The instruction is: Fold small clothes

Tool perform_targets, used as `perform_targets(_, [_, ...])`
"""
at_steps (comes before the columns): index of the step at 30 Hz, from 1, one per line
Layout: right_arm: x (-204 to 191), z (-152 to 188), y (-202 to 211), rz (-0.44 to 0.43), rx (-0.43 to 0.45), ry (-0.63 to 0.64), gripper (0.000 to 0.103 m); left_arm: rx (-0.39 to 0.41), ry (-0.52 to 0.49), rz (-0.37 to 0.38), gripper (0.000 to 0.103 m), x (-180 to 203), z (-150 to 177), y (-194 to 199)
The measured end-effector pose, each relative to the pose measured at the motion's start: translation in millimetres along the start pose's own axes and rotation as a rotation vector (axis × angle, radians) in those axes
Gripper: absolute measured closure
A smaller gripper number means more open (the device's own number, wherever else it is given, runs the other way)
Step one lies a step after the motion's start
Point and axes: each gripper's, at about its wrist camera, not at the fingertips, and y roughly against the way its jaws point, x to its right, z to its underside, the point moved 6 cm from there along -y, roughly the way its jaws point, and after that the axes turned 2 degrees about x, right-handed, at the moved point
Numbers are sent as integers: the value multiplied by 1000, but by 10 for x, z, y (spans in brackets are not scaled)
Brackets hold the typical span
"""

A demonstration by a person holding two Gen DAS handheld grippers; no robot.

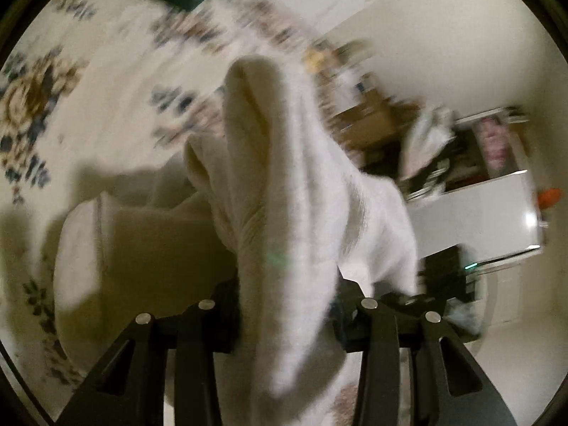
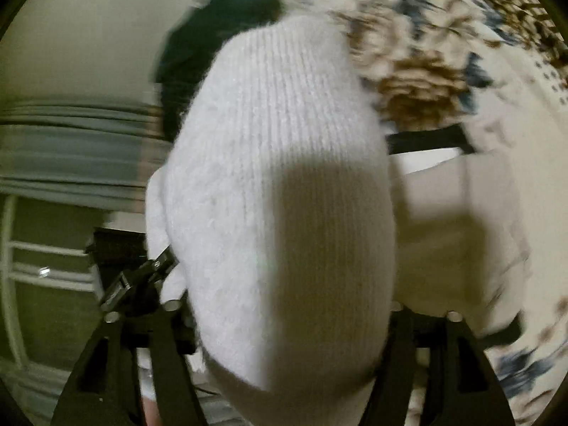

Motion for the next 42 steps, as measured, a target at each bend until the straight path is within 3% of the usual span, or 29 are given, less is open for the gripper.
perform_targets(2, [317,-30,-154,146,-42,-8,25,-15,25,-11,62,-193,107,-139])
perform_targets(4, [448,30,-142,223,-34,20,19,2,39,20,59,-243,179,-88])
perform_targets(10, [453,283,211,277,102,67,15,91,-20,-19,61,-59,360,418])
perform_targets(13, [403,601,302,231,82,47,15,100,30,39,60,47,577,532])
perform_targets(16, [543,793,182,191,39,-17,16,70,23,16,61,146,699,347])
perform_targets(17, [595,826,118,174,35,-37,27,79,12,-10,63,159,704,317])
perform_targets(18, [596,850,87,151,32,-51,51,95,-17,-44,71,193,714,282])
perform_targets(19, [591,878,63,127,28,-66,57,101,-48,-63,95,225,706,265])
perform_targets(21, [518,920,112,101,46,-73,72,143,-108,-152,97,233,653,312])
perform_targets(24, [375,992,202,63,55,-42,81,162,-125,-239,97,90,531,326])
perform_targets(28, [452,1049,138,163,41,-11,82,100,-115,-294,96,-129,469,135])
perform_targets(31, [421,1077,93,247,25,41,81,92,-126,-310,93,-59,535,163])
perform_targets(34, [298,1097,215,346,57,80,68,125,-116,-319,93,109,615,360])
perform_targets(36, [145,1119,419,464,131,135,21,153,-145,-376,93,253,689,538])
perform_targets(38, [-35,1147,652,584,214,198,3,189,-200,-469,80,414,751,726])
perform_targets(40, [-186,1192,841,668,271,236,2,209,-242,-558,35,532,807,871])
perform_targets(42, [-371,1275,1050,746,319,273,0,236,-270,-624,16,672,889,1067])
